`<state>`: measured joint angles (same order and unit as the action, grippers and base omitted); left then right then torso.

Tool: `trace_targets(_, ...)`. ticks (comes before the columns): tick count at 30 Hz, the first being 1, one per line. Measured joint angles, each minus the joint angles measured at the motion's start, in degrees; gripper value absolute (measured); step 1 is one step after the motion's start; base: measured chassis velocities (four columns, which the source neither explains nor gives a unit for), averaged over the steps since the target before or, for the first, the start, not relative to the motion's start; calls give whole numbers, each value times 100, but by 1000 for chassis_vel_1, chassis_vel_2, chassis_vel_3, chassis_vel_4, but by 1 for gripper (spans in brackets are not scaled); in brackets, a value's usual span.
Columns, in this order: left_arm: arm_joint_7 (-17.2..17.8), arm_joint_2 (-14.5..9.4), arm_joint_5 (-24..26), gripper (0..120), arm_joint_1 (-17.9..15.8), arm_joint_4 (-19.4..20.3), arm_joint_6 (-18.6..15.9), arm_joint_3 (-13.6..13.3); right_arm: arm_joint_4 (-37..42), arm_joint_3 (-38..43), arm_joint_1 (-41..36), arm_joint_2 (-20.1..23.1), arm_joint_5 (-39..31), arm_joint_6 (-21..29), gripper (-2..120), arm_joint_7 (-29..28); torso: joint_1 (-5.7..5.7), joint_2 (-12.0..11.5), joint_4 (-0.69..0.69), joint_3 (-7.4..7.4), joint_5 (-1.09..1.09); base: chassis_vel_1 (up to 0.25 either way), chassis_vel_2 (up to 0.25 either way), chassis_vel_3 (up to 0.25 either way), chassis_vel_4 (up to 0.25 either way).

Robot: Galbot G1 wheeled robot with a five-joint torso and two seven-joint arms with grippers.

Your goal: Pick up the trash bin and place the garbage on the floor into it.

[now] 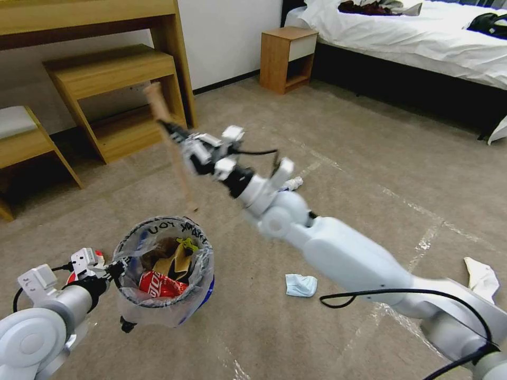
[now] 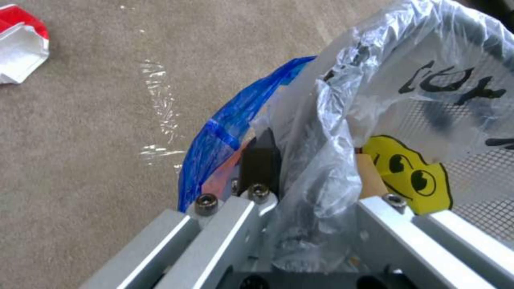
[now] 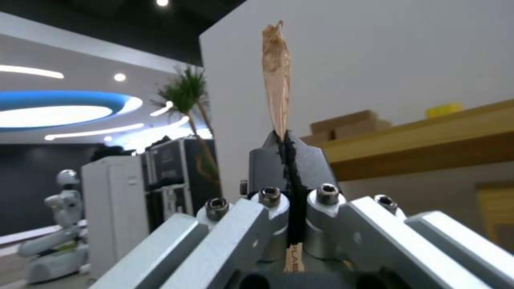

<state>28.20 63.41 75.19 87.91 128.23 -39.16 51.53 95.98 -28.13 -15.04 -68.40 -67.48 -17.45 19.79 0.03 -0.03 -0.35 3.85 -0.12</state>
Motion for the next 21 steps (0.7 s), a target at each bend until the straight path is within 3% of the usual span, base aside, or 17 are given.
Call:
trace_targets(10,17,22,4,0,-17,-3,0,8,-722,-1111,99,-799,264,-193,0,118,0,0,-1,0,0,0,0,0,0)
trace_targets(21,47,34,33,0,-5,58,-5,11,-1686,-1398,-79,-1204,547,-369,0,311,0,0,-1,0,1,0,0,0,0)
